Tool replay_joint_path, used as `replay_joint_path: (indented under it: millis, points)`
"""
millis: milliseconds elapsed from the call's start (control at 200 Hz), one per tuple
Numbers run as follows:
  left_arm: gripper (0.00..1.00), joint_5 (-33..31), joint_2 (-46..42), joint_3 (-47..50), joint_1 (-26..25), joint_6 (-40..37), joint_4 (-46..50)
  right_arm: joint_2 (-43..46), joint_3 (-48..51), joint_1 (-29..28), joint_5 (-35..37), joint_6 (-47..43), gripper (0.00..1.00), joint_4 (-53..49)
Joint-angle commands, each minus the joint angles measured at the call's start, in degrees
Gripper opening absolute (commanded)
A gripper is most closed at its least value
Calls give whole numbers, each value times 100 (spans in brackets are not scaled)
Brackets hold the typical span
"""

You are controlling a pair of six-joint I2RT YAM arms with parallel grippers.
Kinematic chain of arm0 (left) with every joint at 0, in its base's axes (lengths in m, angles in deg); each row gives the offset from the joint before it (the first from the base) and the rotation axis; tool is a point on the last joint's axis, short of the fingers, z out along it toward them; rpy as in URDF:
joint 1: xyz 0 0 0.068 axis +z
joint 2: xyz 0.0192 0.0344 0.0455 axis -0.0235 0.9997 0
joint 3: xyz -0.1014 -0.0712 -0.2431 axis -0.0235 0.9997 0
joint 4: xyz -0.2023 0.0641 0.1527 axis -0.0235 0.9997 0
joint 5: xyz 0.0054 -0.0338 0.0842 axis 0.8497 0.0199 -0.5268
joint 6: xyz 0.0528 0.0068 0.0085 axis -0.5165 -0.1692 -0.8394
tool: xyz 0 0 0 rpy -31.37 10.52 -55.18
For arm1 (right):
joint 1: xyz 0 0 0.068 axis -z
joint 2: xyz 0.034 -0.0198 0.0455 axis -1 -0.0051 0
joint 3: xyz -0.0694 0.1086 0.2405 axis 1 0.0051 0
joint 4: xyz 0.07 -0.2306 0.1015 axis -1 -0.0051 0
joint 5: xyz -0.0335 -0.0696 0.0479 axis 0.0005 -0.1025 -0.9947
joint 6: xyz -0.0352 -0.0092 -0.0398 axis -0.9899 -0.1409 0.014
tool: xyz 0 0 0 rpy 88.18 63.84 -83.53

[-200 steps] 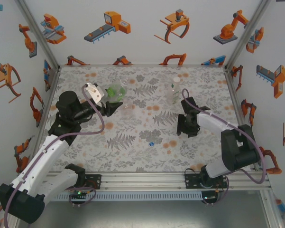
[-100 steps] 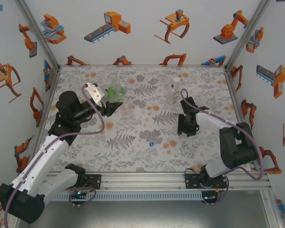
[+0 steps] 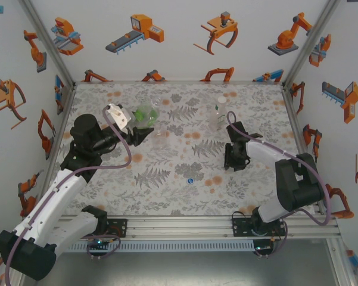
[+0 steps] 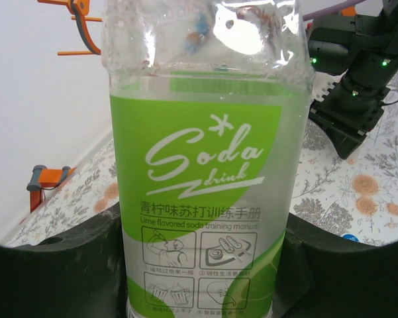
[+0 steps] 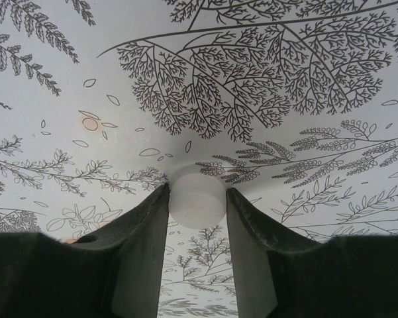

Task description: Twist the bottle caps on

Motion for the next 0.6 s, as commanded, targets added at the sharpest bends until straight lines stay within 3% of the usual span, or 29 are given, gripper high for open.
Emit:
replay_joint_path:
  millis: [0, 596]
  points:
    - [0, 10, -55, 19, 37, -37, -29, -54, 37, 38, 68, -47, 42, -93]
    - [0, 10, -44, 0, 35, -36, -20, -107, 37, 38, 10, -3, 42, -151]
